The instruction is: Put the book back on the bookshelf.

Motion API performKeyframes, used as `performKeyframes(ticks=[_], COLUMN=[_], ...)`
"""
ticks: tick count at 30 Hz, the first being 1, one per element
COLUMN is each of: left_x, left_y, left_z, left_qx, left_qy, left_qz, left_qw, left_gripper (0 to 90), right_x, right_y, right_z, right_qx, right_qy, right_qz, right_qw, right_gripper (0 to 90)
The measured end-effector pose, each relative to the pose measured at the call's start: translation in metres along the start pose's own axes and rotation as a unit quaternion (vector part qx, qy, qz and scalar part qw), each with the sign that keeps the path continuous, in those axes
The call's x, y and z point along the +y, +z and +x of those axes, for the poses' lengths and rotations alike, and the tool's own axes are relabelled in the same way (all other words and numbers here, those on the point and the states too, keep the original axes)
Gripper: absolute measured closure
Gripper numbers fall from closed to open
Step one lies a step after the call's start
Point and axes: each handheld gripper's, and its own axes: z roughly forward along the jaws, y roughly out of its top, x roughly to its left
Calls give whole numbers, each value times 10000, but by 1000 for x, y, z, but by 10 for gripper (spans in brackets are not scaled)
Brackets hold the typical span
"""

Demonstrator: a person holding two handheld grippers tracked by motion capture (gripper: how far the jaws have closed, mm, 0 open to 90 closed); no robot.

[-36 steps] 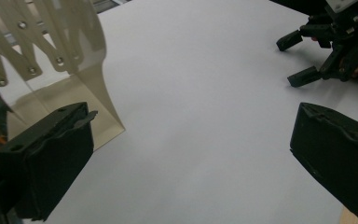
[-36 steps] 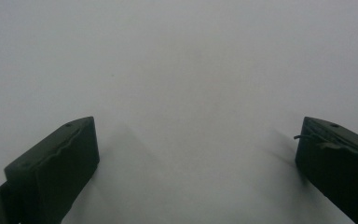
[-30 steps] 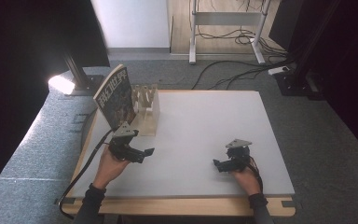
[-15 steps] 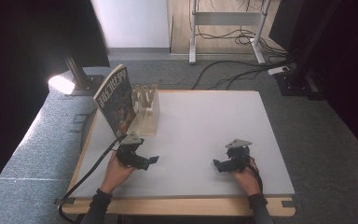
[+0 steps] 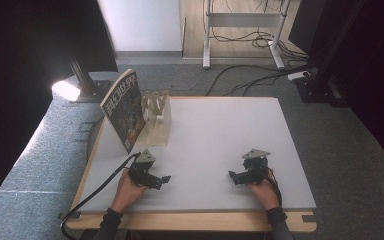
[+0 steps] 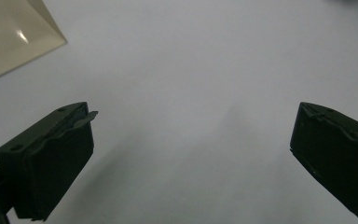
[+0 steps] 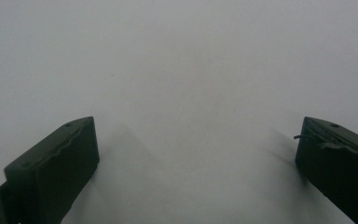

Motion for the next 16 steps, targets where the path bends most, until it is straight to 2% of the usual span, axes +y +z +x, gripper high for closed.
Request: performKeyframes(ticks=[4, 10, 16], left_x=[-6, -5, -5], left_y=[9, 13, 13], left_z=[-1, -10, -10], left_qx=[-22, 306, 303], left_qy=[2, 305, 291], left_qz=[191, 392, 384], left_qw=[9998, 9983, 9984], left_gripper=[0, 0, 0], right_x=[0, 0, -1], right_y=[0, 0, 0], right_z=[0, 0, 0], right_qx=[-1, 0, -4], right_qy=[1, 1, -8], right_qz=[-1, 0, -5], right_qw=[10000, 10000, 10000], right_gripper=[0, 0, 0])
